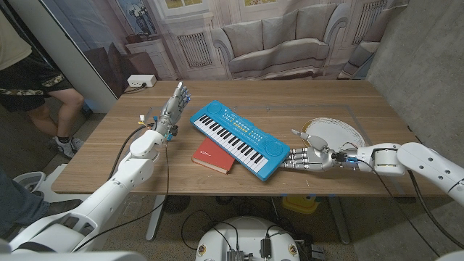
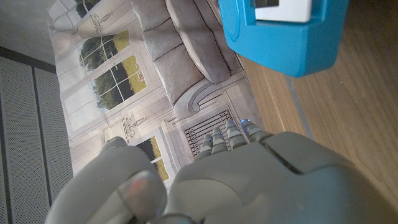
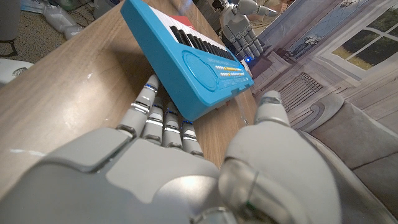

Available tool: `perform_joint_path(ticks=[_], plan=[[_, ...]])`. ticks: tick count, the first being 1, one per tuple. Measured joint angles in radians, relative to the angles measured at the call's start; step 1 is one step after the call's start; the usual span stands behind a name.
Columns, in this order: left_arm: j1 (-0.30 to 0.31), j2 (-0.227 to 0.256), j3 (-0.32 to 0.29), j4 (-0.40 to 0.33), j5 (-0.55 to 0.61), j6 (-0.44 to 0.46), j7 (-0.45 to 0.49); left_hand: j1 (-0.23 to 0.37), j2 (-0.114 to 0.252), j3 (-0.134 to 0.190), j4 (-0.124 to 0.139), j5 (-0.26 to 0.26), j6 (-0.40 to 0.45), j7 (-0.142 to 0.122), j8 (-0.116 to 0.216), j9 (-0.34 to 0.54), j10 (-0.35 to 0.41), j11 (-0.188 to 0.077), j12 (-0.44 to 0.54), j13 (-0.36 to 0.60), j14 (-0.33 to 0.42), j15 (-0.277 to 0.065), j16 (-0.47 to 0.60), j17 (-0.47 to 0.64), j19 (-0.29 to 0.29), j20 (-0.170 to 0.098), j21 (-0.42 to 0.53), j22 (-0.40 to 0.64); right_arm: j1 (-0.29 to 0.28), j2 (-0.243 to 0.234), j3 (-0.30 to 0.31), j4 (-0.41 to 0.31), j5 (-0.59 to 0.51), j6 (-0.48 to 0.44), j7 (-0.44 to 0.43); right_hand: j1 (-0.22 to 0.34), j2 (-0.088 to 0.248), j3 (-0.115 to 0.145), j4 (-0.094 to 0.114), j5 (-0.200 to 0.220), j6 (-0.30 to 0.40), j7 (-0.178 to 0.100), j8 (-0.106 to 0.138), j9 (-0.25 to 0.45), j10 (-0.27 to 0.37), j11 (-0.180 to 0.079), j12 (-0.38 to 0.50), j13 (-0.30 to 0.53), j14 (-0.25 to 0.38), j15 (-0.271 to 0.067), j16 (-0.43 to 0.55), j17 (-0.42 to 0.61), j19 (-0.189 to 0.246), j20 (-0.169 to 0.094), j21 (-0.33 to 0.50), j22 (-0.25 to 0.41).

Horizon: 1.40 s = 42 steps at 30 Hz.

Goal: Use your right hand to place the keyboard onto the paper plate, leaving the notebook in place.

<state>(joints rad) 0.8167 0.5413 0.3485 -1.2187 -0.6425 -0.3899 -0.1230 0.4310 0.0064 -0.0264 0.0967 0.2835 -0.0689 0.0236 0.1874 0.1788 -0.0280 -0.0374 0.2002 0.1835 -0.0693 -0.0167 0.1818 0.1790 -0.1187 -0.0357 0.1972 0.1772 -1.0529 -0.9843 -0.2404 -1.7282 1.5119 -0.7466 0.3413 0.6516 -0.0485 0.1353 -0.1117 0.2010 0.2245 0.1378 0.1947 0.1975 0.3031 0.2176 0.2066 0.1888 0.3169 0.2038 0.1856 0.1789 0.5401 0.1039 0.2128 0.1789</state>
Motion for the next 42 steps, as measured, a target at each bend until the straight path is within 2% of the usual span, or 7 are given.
perform_joint_path(ticks=[15, 23, 30, 42], plan=[[-0.002, -0.001, 0.001, 0.004, -0.001, 0.001, -0.003, 0.000, 0.000, -0.004, 0.004, 0.000, 0.000, 0.000, 0.000, 0.000, 0.000, 0.000, 0.000, 0.000, 0.000, 0.000, 0.000, 0.000, 0.000, 0.000, 0.000, 0.000, 0.025, 0.024, -0.024, 0.029, -0.004, -0.013, 0.014, -0.004, -0.004, 0.000, 0.000, 0.000, -0.003, 0.003, 0.000, 0.000, -0.006, 0.006, 0.000, 0.000, 0.000, -0.001, 0.000, 0.000, 0.000, 0.000, 0.000, 0.000], [-0.002, 0.001, 0.001, 0.004, -0.002, 0.005, -0.003, 0.000, 0.000, -0.004, 0.004, 0.000, 0.000, 0.000, 0.000, 0.000, 0.000, 0.000, 0.000, 0.000, 0.000, 0.000, 0.000, 0.000, 0.000, 0.000, 0.000, 0.000, 0.044, 0.036, -0.040, 0.045, -0.016, -0.022, 0.026, -0.004, -0.004, -0.004, -0.004, 0.000, -0.014, 0.003, 0.000, 0.000, -0.015, 0.004, 0.000, 0.000, -0.021, -0.005, -0.006, 0.000, -0.004, 0.004, -0.007, 0.000], [-0.002, 0.002, 0.001, 0.003, -0.003, 0.008, -0.003, 0.000, 0.000, -0.004, 0.004, 0.000, 0.000, 0.000, 0.000, 0.000, 0.000, 0.000, 0.000, 0.000, 0.000, 0.000, 0.000, 0.000, 0.000, 0.000, 0.000, 0.000, 0.061, 0.040, -0.052, 0.057, -0.031, -0.028, 0.040, 0.022, 0.008, -0.001, -0.007, 0.000, -0.029, -0.004, -0.006, 0.000, -0.038, 0.002, -0.010, 0.005, -0.049, -0.002, -0.006, 0.000, -0.044, 0.010, -0.018, 0.000], [-0.008, -0.003, 0.001, 0.016, -0.004, 0.009, -0.006, -0.001, 0.010, -0.008, 0.000, 0.000, 0.000, 0.000, 0.000, 0.000, 0.000, 0.000, 0.000, 0.000, 0.000, 0.000, 0.000, 0.000, 0.000, 0.000, 0.000, 0.000, 0.105, 0.041, -0.088, 0.093, -0.076, -0.050, 0.103, 0.038, 0.008, -0.001, -0.015, 0.000, -0.044, -0.002, -0.006, -0.001, -0.064, 0.003, -0.010, 0.004, -0.072, 0.007, -0.006, 0.001, -0.062, 0.026, -0.024, 0.000]])
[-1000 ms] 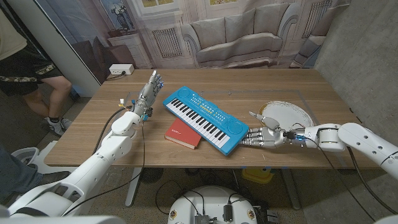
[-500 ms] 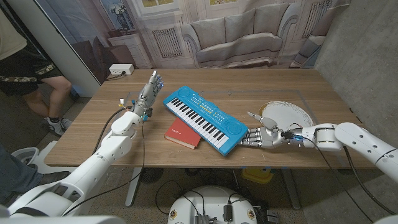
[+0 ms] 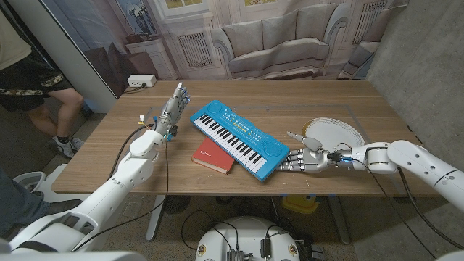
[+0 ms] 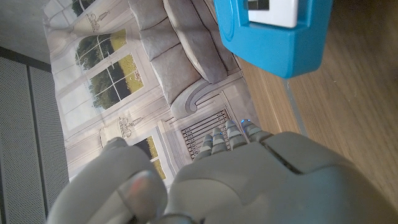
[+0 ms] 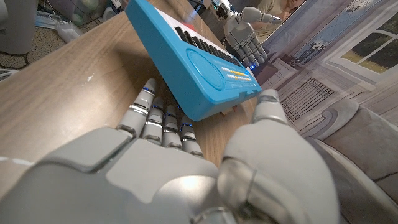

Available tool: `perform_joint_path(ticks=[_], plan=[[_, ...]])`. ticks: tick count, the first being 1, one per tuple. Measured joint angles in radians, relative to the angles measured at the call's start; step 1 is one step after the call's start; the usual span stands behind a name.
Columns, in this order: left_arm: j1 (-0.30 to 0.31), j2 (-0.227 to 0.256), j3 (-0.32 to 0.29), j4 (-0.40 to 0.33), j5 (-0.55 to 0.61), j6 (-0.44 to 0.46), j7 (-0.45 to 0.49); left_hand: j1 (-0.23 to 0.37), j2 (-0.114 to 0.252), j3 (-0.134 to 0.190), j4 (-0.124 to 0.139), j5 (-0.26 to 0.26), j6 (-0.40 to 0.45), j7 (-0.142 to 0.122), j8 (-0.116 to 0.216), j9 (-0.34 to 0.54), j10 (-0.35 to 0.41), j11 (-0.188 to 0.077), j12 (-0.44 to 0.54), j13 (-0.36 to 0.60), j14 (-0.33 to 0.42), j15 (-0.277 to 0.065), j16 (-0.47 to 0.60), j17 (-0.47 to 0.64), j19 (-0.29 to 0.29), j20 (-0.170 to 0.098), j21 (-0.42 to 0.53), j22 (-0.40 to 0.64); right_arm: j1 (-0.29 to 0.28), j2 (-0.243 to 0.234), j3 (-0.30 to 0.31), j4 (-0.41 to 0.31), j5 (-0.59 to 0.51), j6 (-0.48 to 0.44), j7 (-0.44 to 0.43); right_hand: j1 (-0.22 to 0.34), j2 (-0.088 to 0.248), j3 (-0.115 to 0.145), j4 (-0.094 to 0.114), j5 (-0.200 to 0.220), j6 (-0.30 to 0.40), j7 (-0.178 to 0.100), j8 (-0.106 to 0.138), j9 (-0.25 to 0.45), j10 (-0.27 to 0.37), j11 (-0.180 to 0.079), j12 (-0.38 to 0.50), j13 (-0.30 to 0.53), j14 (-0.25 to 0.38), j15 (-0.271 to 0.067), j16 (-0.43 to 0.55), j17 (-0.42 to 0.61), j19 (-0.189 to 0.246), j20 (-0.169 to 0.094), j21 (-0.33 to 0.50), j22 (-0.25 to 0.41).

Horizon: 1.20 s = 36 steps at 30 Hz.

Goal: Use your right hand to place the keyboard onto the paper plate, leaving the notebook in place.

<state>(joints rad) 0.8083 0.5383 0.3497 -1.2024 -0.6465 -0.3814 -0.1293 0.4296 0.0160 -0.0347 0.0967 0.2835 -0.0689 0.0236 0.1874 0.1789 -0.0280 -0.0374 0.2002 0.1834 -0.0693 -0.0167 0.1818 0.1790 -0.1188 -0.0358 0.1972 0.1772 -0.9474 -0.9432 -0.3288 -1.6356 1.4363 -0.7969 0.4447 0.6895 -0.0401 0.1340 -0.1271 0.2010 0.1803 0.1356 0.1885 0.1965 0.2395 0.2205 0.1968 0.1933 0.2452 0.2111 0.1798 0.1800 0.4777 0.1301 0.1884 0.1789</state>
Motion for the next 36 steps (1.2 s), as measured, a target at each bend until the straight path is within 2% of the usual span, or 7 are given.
perform_joint_path(ticks=[13, 23, 32, 36], plan=[[-0.009, -0.007, 0.001, 0.016, -0.002, -0.005, -0.005, 0.000, 0.000, -0.004, 0.004, 0.000, 0.000, 0.000, 0.000, 0.000, 0.000, 0.000, 0.000, 0.000, 0.000, 0.000, 0.000, 0.000, -0.004, 0.004, 0.000, 0.000, 0.045, 0.000, -0.034, 0.018, -0.054, -0.019, 0.047, 0.067, 0.003, 0.014, -0.022, 0.008, -0.043, -0.007, 0.000, -0.001, -0.048, -0.007, -0.008, 0.002, -0.040, -0.008, -0.006, 0.003, -0.042, 0.006, -0.004, 0.000], [-0.010, -0.009, 0.001, 0.024, -0.003, -0.009, -0.008, 0.000, 0.000, -0.004, 0.004, 0.000, 0.000, 0.000, 0.000, 0.000, 0.000, 0.000, 0.000, 0.000, 0.000, 0.000, 0.000, 0.000, -0.004, 0.004, 0.000, 0.000, 0.066, 0.000, -0.048, 0.021, -0.077, -0.033, 0.050, 0.077, 0.001, 0.014, -0.022, 0.016, -0.054, -0.007, -0.004, -0.001, -0.054, -0.003, -0.007, 0.002, -0.045, -0.013, -0.003, 0.002, -0.042, 0.006, -0.004, 0.000], [-0.012, -0.010, 0.001, 0.029, -0.004, -0.010, -0.009, 0.000, 0.000, -0.004, 0.004, 0.000, 0.000, 0.000, 0.000, 0.000, 0.000, 0.000, 0.000, 0.000, 0.000, 0.000, 0.000, 0.000, -0.004, 0.004, 0.000, 0.000, 0.094, 0.004, -0.071, 0.026, -0.104, -0.048, 0.062, 0.081, -0.003, 0.008, -0.016, 0.016, -0.068, -0.011, -0.004, -0.001, -0.065, -0.003, -0.007, 0.002, -0.046, -0.014, -0.003, 0.001, -0.063, 0.017, -0.004, 0.000], [-0.013, -0.011, 0.001, 0.033, -0.005, -0.010, -0.011, 0.000, 0.000, -0.004, 0.004, 0.000, 0.000, 0.000, 0.000, 0.000, -0.001, -0.001, 0.000, 0.000, 0.000, 0.000, 0.000, 0.000, -0.004, 0.004, 0.000, 0.000, 0.104, 0.005, -0.079, 0.028, -0.117, -0.054, 0.067, 0.077, -0.008, 0.007, -0.015, 0.016, -0.074, -0.009, -0.004, -0.001, -0.065, -0.003, -0.007, 0.003, -0.050, -0.018, 0.001, 0.001, -0.071, 0.012, -0.004, 0.000]])
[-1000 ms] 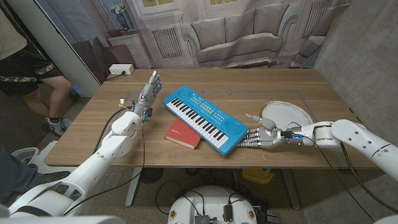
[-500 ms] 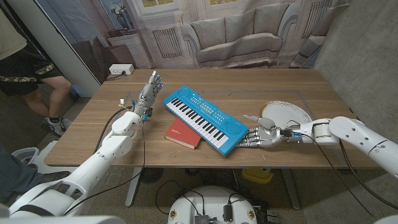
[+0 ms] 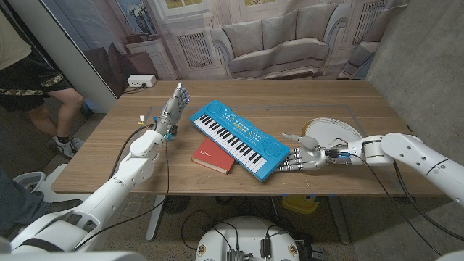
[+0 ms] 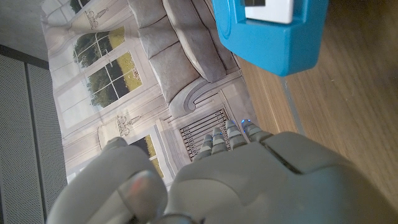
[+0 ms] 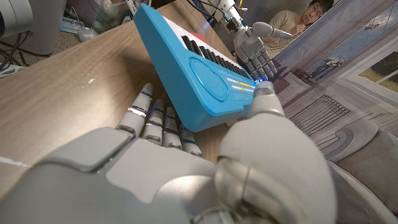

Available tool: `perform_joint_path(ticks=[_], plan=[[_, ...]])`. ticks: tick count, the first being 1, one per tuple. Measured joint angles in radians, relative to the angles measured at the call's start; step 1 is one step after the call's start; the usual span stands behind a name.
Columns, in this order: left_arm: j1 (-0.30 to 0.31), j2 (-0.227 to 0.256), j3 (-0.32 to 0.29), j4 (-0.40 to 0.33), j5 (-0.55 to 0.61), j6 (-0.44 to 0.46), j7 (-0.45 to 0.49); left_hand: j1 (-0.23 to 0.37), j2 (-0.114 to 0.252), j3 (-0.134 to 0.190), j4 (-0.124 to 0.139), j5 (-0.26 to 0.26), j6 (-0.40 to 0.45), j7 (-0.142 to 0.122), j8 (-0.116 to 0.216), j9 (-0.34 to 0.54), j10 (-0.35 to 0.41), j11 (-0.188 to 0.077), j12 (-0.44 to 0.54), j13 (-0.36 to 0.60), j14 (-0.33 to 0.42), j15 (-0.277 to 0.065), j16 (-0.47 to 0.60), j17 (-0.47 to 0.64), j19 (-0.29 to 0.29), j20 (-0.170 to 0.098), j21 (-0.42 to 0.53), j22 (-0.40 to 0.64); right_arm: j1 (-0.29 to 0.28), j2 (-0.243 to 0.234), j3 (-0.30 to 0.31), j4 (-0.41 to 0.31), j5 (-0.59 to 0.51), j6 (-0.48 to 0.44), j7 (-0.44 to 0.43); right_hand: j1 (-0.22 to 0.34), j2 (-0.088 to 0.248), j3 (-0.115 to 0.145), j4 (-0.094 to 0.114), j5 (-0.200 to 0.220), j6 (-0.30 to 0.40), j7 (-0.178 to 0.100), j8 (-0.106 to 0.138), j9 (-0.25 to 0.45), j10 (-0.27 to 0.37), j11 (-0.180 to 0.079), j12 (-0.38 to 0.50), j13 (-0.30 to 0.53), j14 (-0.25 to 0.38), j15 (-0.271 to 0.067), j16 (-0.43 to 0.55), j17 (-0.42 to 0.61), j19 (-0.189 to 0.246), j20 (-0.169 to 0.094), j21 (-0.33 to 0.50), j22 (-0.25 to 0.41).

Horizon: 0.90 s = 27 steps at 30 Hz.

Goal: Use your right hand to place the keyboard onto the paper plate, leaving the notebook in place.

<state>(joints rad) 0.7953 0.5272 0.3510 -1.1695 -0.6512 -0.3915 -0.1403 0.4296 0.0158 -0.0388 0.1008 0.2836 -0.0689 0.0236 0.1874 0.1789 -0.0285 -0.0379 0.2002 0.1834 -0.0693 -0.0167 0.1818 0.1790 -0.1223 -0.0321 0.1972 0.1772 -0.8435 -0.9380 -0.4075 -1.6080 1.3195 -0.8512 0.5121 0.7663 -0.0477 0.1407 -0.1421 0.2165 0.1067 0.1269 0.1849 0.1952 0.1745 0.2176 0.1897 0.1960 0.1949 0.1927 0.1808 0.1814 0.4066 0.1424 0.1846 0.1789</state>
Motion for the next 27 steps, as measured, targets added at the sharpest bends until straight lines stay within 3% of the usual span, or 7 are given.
perform_joint_path(ticks=[16, 21, 25, 27], plan=[[-0.008, -0.002, 0.000, 0.010, -0.002, -0.002, -0.006, 0.004, 0.004, -0.007, -0.001, 0.000, 0.000, 0.000, 0.000, 0.000, -0.003, -0.003, 0.000, 0.000, 0.000, 0.000, 0.000, 0.000, 0.000, 0.000, 0.000, 0.000, 0.036, -0.003, -0.026, -0.010, -0.039, -0.017, 0.009, -0.001, -0.001, -0.003, 0.003, 0.008, -0.009, -0.002, 0.000, 0.000, -0.020, -0.002, 0.006, 0.000, -0.018, -0.018, -0.004, 0.000, -0.015, -0.019, 0.002, 0.002], [-0.009, -0.002, 0.000, 0.013, -0.002, -0.002, -0.008, 0.004, 0.004, -0.007, -0.001, 0.000, 0.000, 0.000, 0.000, 0.000, -0.003, -0.003, 0.000, 0.000, -0.004, 0.004, 0.000, 0.000, 0.000, 0.000, 0.000, 0.000, 0.043, -0.003, -0.031, -0.010, -0.045, -0.021, 0.013, 0.018, 0.002, -0.003, 0.003, 0.008, -0.009, -0.002, 0.000, 0.000, -0.020, -0.002, 0.008, 0.003, -0.018, -0.018, 0.002, 0.000, -0.008, -0.034, 0.005, 0.005], [-0.011, -0.002, 0.000, 0.015, -0.002, -0.003, -0.009, 0.004, 0.004, -0.007, -0.001, 0.000, 0.000, 0.000, 0.000, 0.000, -0.003, -0.003, 0.000, 0.000, -0.004, 0.004, 0.000, 0.000, 0.000, 0.000, 0.000, 0.000, 0.047, -0.003, -0.034, -0.010, -0.050, -0.022, 0.015, 0.039, 0.007, -0.004, 0.001, 0.015, -0.021, -0.004, 0.000, 0.000, -0.020, -0.002, 0.012, 0.005, -0.017, -0.019, 0.008, 0.000, -0.007, -0.062, 0.011, 0.005], [-0.011, -0.003, 0.000, 0.015, -0.002, -0.004, -0.009, 0.004, 0.004, -0.007, -0.001, 0.000, 0.000, 0.000, 0.000, 0.000, -0.003, -0.003, 0.000, 0.000, -0.004, 0.004, 0.000, 0.000, 0.000, 0.000, 0.000, 0.000, 0.049, -0.003, -0.036, -0.011, -0.055, -0.023, 0.016, 0.044, 0.002, -0.006, 0.000, 0.015, -0.029, -0.001, 0.000, 0.000, -0.020, -0.002, 0.018, 0.006, -0.003, -0.033, 0.012, 0.000, -0.002, -0.070, 0.013, 0.005]])
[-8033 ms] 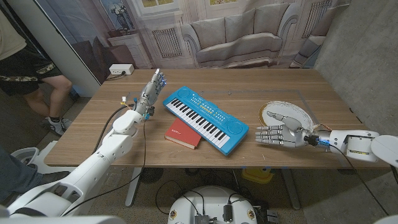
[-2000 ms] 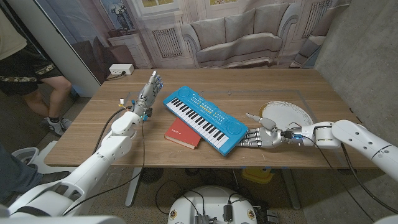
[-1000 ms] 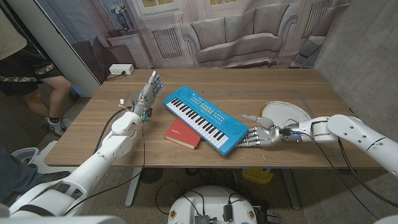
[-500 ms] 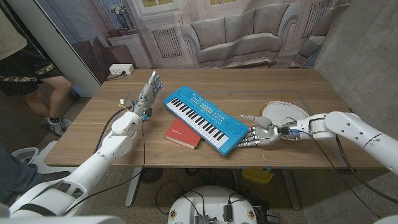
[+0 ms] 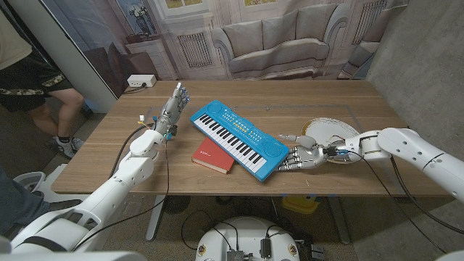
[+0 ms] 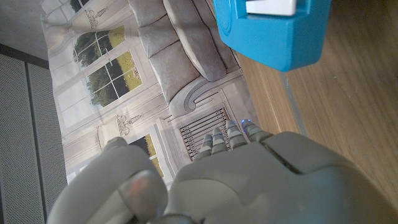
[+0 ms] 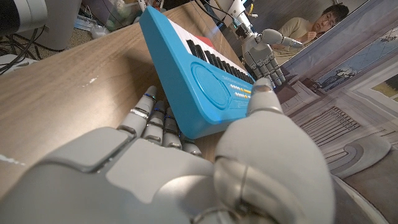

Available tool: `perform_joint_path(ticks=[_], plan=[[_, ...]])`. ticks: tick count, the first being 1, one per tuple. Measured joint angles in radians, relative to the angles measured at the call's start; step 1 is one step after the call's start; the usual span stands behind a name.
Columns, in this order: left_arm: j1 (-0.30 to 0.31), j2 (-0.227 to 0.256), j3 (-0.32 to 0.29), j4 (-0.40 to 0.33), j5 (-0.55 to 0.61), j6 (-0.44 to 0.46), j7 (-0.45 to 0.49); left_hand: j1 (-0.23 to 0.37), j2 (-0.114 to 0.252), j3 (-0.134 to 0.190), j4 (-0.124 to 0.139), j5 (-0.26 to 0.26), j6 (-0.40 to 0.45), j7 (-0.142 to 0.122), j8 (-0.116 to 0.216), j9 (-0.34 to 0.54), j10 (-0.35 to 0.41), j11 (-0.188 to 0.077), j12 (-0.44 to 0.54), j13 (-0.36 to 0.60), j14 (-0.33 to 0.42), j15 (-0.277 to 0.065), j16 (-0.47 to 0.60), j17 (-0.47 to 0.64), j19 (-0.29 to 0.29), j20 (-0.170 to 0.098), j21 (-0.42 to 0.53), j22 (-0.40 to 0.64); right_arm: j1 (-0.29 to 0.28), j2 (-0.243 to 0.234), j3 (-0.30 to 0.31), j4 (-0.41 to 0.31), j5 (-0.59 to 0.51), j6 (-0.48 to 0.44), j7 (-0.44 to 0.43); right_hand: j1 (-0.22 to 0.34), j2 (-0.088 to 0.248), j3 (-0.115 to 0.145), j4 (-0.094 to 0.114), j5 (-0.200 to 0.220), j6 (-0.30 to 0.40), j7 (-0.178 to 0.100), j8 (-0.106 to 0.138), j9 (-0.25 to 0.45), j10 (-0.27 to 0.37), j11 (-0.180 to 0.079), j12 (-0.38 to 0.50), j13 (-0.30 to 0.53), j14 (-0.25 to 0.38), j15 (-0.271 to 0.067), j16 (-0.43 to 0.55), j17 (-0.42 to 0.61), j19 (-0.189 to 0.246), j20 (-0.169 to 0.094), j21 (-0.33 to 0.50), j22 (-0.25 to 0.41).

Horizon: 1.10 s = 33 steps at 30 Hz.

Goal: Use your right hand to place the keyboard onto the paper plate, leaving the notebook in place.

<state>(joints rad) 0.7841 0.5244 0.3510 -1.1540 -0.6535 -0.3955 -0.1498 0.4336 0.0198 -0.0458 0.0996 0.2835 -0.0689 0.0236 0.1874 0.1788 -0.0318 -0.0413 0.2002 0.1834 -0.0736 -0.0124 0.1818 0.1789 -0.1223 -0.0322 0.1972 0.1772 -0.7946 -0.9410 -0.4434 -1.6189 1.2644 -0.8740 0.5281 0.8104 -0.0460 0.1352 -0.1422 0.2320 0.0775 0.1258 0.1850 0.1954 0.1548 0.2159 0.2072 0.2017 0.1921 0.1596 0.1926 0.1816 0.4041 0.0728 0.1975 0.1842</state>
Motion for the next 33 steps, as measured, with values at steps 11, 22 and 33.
perform_joint_path(ticks=[11, 22, 33], plan=[[0.000, -0.002, 0.000, 0.003, 0.000, -0.003, 0.000, 0.000, 0.000, -0.003, 0.003, 0.000, 0.000, 0.000, 0.000, 0.000, -0.006, 0.006, 0.000, 0.000, 0.000, 0.000, 0.000, 0.000, 0.000, 0.000, 0.000, 0.000, 0.017, 0.000, -0.016, 0.001, -0.021, -0.002, 0.011, 0.008, -0.008, -0.003, -0.003, 0.004, -0.012, -0.004, 0.000, 0.000, 0.024, -0.024, 0.006, 0.000, 0.032, -0.024, 0.005, 0.003, 0.007, -0.016, 0.007, 0.002], [0.003, -0.002, -0.003, -0.001, 0.000, -0.006, 0.006, 0.004, 0.004, -0.006, 0.000, -0.008, 0.000, 0.000, 0.000, 0.000, -0.006, 0.006, 0.000, 0.000, 0.000, 0.000, 0.000, 0.000, -0.002, 0.002, 0.000, 0.000, 0.025, 0.000, -0.024, 0.001, -0.036, -0.005, 0.018, 0.020, -0.012, -0.005, 0.000, 0.012, -0.008, -0.002, 0.011, 0.000, 0.066, -0.053, 0.023, -0.010, 0.063, -0.054, 0.011, 0.004, 0.024, -0.039, 0.014, 0.004], [0.009, -0.001, -0.004, -0.012, 0.001, -0.008, 0.013, 0.004, 0.004, -0.008, -0.003, -0.008, 0.000, 0.000, 0.000, 0.000, -0.005, 0.006, 0.000, 0.000, 0.000, 0.000, 0.000, 0.000, -0.002, 0.002, 0.000, 0.000, 0.032, -0.002, -0.032, -0.001, -0.048, -0.007, 0.025, 0.058, 0.011, -0.005, 0.000, 0.020, -0.018, -0.007, 0.012, 0.000, 0.087, -0.062, 0.031, -0.011, 0.072, -0.056, 0.014, 0.004, 0.021, -0.049, 0.014, 0.004]])
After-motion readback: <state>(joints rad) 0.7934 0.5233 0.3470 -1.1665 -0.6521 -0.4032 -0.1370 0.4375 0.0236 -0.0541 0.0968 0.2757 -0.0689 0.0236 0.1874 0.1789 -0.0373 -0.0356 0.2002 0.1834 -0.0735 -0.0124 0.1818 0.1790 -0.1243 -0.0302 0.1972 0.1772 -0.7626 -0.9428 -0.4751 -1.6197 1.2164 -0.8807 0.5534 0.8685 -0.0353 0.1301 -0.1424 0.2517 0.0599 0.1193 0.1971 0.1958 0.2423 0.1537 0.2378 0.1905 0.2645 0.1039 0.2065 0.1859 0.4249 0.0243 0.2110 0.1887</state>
